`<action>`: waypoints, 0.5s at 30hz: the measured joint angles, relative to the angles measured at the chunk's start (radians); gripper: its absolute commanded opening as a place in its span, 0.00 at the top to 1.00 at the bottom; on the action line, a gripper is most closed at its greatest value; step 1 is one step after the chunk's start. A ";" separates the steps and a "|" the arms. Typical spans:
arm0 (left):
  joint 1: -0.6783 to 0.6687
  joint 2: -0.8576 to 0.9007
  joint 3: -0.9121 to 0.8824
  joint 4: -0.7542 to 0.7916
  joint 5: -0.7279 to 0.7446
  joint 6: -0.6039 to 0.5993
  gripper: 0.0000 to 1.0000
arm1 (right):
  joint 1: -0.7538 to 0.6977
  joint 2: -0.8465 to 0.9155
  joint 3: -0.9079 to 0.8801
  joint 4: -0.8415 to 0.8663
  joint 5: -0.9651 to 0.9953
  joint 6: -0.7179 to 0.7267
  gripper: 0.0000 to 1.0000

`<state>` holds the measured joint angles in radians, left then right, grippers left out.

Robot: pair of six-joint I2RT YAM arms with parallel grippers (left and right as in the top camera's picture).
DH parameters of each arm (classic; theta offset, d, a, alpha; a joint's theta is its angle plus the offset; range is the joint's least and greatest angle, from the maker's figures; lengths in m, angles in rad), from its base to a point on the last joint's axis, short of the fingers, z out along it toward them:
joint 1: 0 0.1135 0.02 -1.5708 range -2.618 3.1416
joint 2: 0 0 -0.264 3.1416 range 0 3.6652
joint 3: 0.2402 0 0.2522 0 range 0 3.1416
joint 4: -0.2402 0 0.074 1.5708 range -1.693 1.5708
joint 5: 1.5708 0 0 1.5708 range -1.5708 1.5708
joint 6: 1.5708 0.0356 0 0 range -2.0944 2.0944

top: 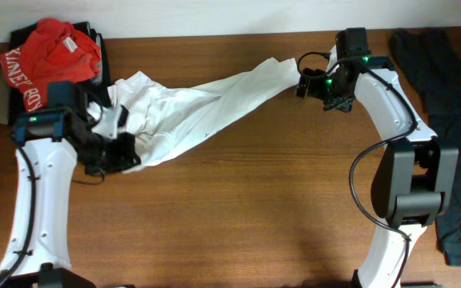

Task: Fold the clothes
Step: 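Grasp the T-shirt's left end with the left gripper and pull it forward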

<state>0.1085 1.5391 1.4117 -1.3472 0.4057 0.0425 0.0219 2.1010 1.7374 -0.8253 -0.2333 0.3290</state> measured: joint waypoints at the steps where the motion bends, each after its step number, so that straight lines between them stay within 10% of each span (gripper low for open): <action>1: -0.020 0.000 0.000 -0.030 0.000 0.000 0.99 | 0.000 0.000 0.000 -0.001 0.000 -0.001 0.01; 15: -0.253 0.000 -0.136 -0.122 -0.138 -0.077 0.99 | 0.000 0.000 0.000 -0.002 0.000 -0.001 0.01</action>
<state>-0.1448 1.5391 1.2755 -1.4693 0.2672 -0.0349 0.0219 2.1010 1.7374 -0.8268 -0.2333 0.3283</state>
